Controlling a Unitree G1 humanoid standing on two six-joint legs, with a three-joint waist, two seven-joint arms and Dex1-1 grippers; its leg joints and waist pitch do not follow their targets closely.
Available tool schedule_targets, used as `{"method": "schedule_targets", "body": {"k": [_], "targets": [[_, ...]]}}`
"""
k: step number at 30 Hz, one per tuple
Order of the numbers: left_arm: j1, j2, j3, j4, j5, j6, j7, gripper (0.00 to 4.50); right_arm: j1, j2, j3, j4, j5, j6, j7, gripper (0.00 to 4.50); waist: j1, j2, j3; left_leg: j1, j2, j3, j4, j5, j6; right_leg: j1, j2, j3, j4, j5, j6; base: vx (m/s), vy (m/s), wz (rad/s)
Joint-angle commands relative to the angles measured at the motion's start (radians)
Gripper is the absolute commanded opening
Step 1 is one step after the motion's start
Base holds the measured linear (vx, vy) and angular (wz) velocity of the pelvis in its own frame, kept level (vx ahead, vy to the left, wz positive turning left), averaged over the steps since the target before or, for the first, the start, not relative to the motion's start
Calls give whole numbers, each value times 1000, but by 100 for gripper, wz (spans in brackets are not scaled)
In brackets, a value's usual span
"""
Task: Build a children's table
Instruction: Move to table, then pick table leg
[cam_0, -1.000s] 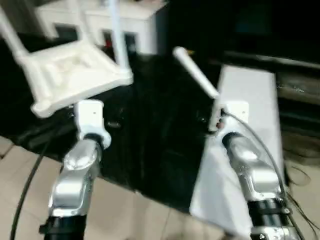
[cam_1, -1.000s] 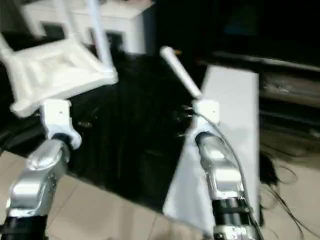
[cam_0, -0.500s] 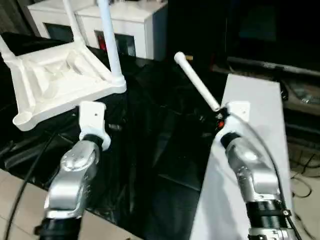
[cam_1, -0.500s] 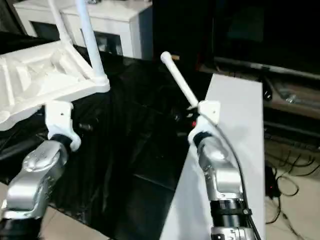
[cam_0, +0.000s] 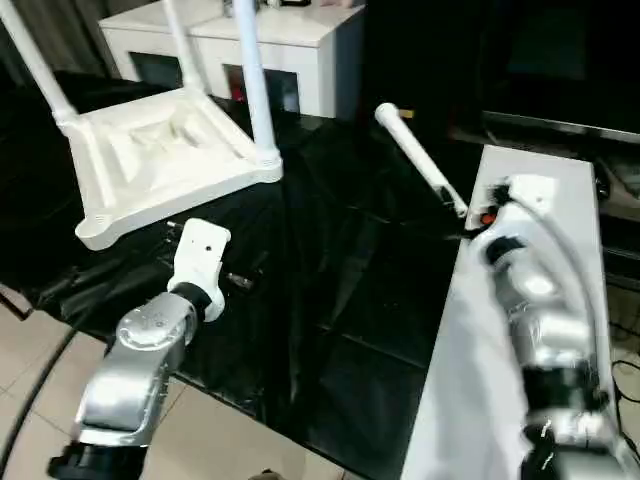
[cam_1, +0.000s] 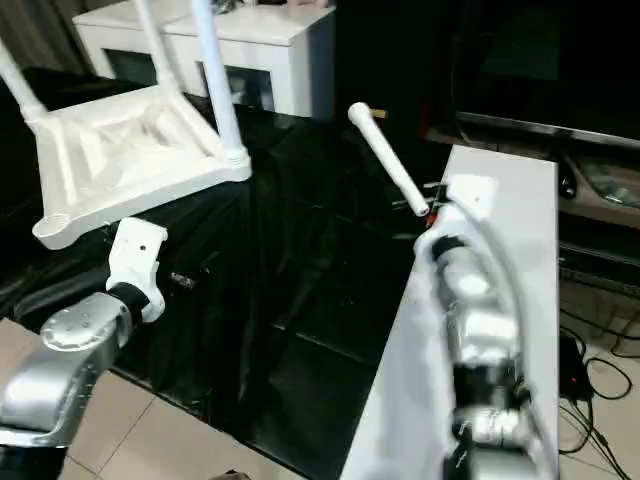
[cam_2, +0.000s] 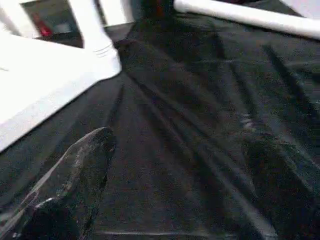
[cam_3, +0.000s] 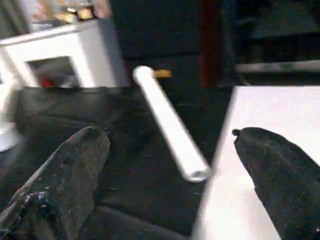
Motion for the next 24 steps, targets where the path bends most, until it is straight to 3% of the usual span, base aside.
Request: {"method": "schedule_targets", "body": {"k": [1,2,3,5,6,8,10,11,13,15,16,17,18,19,21,24], "targets": [[14,14,27,-50,-37,43,-22,446,-50,-16,-21,116,19,-50,19,450,8,-9,-57,0,76,-37,-100,-256,17,29,-102,50,-92,-392,-181,0,0,0],[14,14,27,-50,-37,43,-22,446,-50,-16,-21,116,19,-50,19,450,8,-11,-59,-7,74,-35,-99,-232,28,33,-97,47,-89,-354,-197,0,0,0],[25,15,37,-68,-49,56,-29,446,-76,-27,-23,181,21,-76,44,450,13,-9,-63,-2,76,-33,-95,-225,34,28,-98,47,-88,-335,-203,0,0,0],[49,34,41,-98,-62,75,-57,446,-123,-35,-29,282,28,-119,103,450,13,-8,-69,-16,75,-32,-89,-154,68,38,-97,42,-76,-233,-237,0,0,0],[49,34,41,-98,-62,75,-57,446,-123,-35,-29,282,28,-119,103,450,15,-7,-75,-18,75,-32,-83,-116,81,39,-98,40,-71,-192,-244,0,0,0],[57,52,36,-127,-75,91,-80,446,-169,-48,-40,375,30,-164,123,450,23,-1,-87,-18,72,-26,-66,18,145,32,-88,33,-51,-1,-293,28,-7,2],[57,91,30,-180,-93,117,-112,446,-228,-74,-53,489,15,-227,109,450,35,1,-92,-19,74,-24,-57,59,182,28,-87,27,-43,64,-316,28,-7,2],[58,115,25,-204,-100,125,-132,446,-248,-83,-58,525,11,-247,106,450,49,7,-99,-17,76,-25,-51,94,201,23,-86,23,-35,102,-323,0,0,0],[60,132,24,-232,-119,140,-153,446,-266,-94,-61,555,5,-262,96,450,61,7,-93,-22,79,-23,-49,96,222,18,-83,20,-34,87,-325,0,0,0],[63,156,48,-287,-161,191,-175,446,-302,-113,-63,609,-5,-288,92,450,72,14,-72,-22,85,-23,-58,17,201,11,-86,21,-45,-3,-320,0,0,0],[61,167,61,-309,-173,217,-177,446,-319,-124,-59,638,-13,-295,93,450,76,14,-66,-18,87,-22,-65,-43,180,9,-82,22,-52,-68,-314,0,0,0],[58,189,74,-332,-180,248,-183,446,-340,-135,-48,673,-27,-300,93,450,78,22,-49,-19,90,-22,-74,-117,151,4,-80,23,-60,-139,-302,0,0,0],[57,193,75,-335,-181,254,-185,446,-344,-138,-45,681,-32,-301,91,450,78,20,-49,-14,90,-21,-77,-152,135,5,-81,24,-62,-171,-297,0,0,0],[58,205,81,-354,-192,276,-195,446,-355,-144,-26,703,-54,-297,86,450,80,23,-37,-11,90,-21,-83,-213,105,0,-80,26,-69,-228,-280,0,0,0],[60,213,82,-373,-206,299,-200,446,-366,-149,-11,722,-70,-298,83,450,82,22,-30,-9,90,-21,-88,-247,78,-1,-86,31,-73,-272,-261,0,0,0],[57,235,80,-403,-231,336,-211,446,-387,-163,18,760,-113,-305,29,450,79,24,-19,-22,90,-27,-95,-228,61,2,-91,32,-69,-279,-251,0,0,0]]}}
